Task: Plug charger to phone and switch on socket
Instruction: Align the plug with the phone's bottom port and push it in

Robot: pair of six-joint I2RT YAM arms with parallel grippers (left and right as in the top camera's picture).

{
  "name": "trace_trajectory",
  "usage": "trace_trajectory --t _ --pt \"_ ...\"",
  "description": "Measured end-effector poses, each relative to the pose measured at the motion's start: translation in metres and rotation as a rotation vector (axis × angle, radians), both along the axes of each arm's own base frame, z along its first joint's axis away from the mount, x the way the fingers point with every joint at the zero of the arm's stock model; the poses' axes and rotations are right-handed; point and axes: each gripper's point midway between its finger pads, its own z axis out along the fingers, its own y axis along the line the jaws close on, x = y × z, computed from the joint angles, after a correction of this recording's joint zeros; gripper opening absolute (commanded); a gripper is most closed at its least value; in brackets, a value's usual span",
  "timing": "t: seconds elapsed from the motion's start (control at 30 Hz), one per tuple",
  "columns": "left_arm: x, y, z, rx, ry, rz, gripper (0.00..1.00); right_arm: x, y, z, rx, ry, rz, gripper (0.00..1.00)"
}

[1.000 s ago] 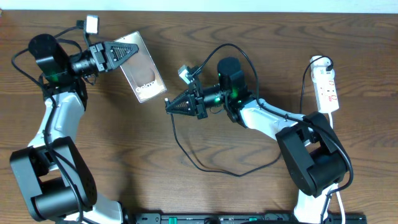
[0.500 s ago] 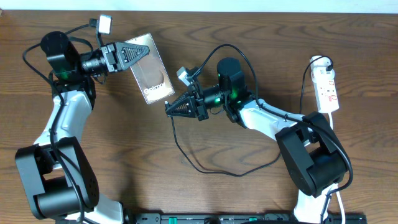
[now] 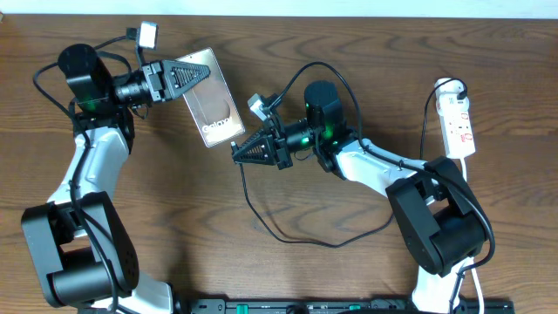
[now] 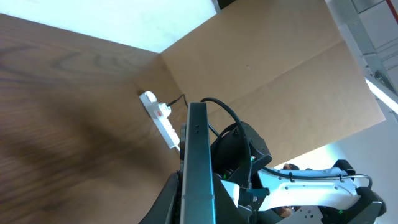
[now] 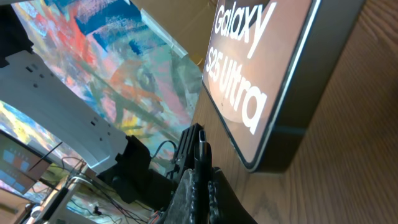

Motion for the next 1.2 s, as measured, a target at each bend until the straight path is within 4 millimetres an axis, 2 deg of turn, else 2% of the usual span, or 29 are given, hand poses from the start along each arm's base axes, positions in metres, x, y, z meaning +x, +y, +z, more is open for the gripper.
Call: trace_trajectory --t 0.33,1.2 --pt "-0.003 -0.012 0.0 0.007 -0.023 -0.029 0.08 0.001 0.0 0.0 -0.006 0.013 -0.008 0.01" --pt "-0.002 -0.012 0.0 0.013 -0.043 -0.028 0.07 0.001 0.002 0.0 -0.032 0.082 -0.017 0.01"
